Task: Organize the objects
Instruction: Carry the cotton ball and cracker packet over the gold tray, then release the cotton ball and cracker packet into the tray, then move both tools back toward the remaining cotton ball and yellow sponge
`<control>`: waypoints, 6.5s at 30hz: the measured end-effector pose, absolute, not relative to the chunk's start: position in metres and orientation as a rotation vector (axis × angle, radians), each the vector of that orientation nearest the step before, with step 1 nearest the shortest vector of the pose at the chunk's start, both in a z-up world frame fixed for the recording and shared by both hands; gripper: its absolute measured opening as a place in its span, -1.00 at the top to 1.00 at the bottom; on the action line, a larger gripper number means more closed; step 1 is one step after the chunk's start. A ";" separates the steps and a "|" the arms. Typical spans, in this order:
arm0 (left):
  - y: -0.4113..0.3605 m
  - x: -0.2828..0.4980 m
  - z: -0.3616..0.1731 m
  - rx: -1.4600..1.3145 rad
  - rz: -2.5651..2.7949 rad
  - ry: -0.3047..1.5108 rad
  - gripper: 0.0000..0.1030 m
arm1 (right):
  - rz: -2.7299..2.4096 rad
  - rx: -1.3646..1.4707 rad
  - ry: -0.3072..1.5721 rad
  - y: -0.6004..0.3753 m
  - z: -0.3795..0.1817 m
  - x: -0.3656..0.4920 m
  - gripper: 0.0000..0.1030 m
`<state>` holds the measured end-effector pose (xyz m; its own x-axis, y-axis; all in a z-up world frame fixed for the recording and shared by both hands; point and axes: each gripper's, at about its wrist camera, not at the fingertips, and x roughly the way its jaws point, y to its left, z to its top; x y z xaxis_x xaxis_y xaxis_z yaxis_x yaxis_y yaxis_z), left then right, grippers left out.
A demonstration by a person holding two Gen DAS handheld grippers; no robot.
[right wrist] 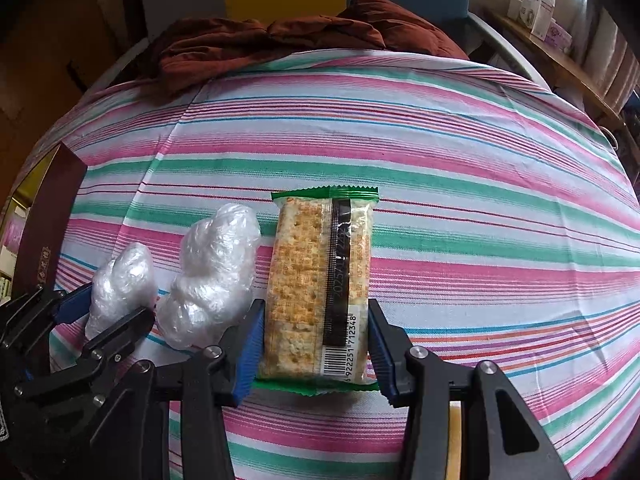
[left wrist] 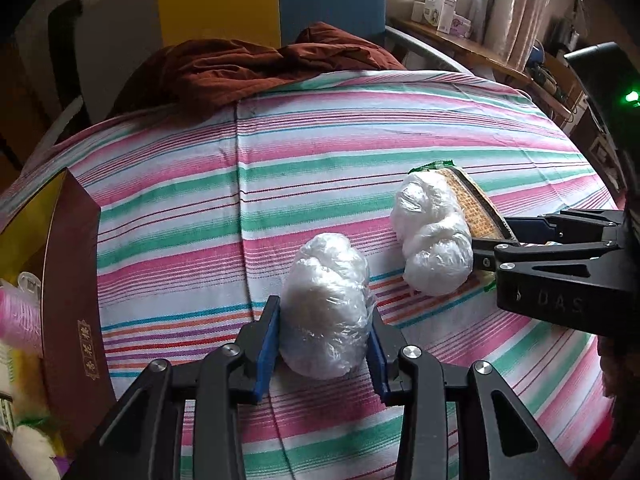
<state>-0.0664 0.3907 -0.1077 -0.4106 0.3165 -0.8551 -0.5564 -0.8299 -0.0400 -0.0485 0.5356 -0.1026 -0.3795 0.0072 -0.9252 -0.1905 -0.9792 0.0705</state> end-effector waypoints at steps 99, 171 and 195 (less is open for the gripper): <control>0.026 -0.035 -0.034 -1.182 2.571 -0.216 0.28 | 3.084 -1.776 0.144 0.226 -0.028 -0.039 0.09; 0.095 0.004 -0.003 -0.994 2.581 0.117 -0.40 | 2.881 -1.482 0.309 0.281 -0.024 0.003 -0.08; 0.176 0.002 0.012 -0.902 2.394 0.242 -0.45 | 2.377 -1.274 0.601 0.498 -0.020 0.058 -0.09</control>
<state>0.0024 0.1757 0.0125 -0.6142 0.4433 -0.6528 -0.5648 -0.8247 -0.0286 0.0580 0.4976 -0.0205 -0.5191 0.1246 -0.8456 -0.5117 -0.8377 0.1907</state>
